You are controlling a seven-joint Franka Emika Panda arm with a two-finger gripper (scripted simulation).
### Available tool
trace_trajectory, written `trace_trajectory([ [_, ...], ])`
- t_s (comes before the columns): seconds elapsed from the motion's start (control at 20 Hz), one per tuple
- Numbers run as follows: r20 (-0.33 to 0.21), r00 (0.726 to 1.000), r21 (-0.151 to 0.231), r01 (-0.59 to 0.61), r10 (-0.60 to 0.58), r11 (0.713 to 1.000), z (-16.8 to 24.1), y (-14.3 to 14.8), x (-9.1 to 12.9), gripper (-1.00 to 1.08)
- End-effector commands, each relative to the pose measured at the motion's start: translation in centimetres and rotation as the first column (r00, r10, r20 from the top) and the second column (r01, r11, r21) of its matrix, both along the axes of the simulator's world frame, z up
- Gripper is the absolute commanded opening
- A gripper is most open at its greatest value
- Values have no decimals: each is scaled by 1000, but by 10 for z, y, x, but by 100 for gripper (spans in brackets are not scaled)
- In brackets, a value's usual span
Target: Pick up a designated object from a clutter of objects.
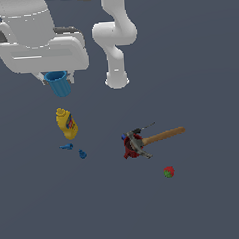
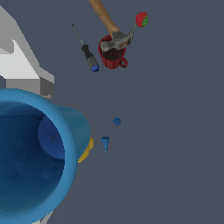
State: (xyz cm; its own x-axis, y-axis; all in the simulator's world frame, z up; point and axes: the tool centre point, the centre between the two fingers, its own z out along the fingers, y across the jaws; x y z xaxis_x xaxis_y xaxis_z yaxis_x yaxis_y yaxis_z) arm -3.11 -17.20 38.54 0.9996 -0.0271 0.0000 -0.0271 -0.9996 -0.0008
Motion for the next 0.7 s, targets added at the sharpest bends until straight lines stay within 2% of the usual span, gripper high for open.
trace_trajectory([
  [0.0, 0, 1000, 0, -1, 1, 1000, 13, -9, 4, -100],
  [0.65, 0, 1000, -1, -1, 1, 1000, 38, -26, 13, -100],
])
